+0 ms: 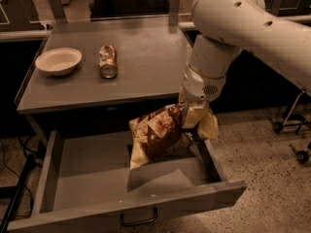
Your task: Pick brown chip bag from top drawer and place on counter
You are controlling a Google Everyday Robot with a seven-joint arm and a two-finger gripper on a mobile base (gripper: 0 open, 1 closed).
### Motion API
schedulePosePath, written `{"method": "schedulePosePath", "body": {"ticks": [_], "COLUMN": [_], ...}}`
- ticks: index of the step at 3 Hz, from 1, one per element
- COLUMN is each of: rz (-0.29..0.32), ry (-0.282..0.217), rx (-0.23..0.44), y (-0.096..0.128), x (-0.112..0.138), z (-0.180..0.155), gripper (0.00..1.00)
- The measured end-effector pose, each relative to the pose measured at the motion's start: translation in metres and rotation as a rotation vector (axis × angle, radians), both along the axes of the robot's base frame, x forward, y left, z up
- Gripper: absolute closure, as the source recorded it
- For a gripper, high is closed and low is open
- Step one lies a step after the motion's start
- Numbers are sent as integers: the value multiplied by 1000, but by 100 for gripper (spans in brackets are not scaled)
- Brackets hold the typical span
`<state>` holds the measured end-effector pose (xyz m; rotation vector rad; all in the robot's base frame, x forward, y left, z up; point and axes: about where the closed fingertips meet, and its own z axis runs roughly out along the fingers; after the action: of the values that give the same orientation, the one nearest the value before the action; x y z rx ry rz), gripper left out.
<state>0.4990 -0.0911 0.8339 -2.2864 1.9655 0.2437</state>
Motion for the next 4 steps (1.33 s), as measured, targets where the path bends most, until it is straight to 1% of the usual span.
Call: {"method": "schedulePosePath", "body": {"ticks": [1,2,3,4], "rz": [-30,-33,-74,-158], "ry": [-34,-38,-78,-149], "rx": [-59,-61,-39,-26], "y": [-21,-23,-35,-65], "x": [12,13,24,41], "z": [33,38,58,97], "gripper": [100,100,100,100]}}
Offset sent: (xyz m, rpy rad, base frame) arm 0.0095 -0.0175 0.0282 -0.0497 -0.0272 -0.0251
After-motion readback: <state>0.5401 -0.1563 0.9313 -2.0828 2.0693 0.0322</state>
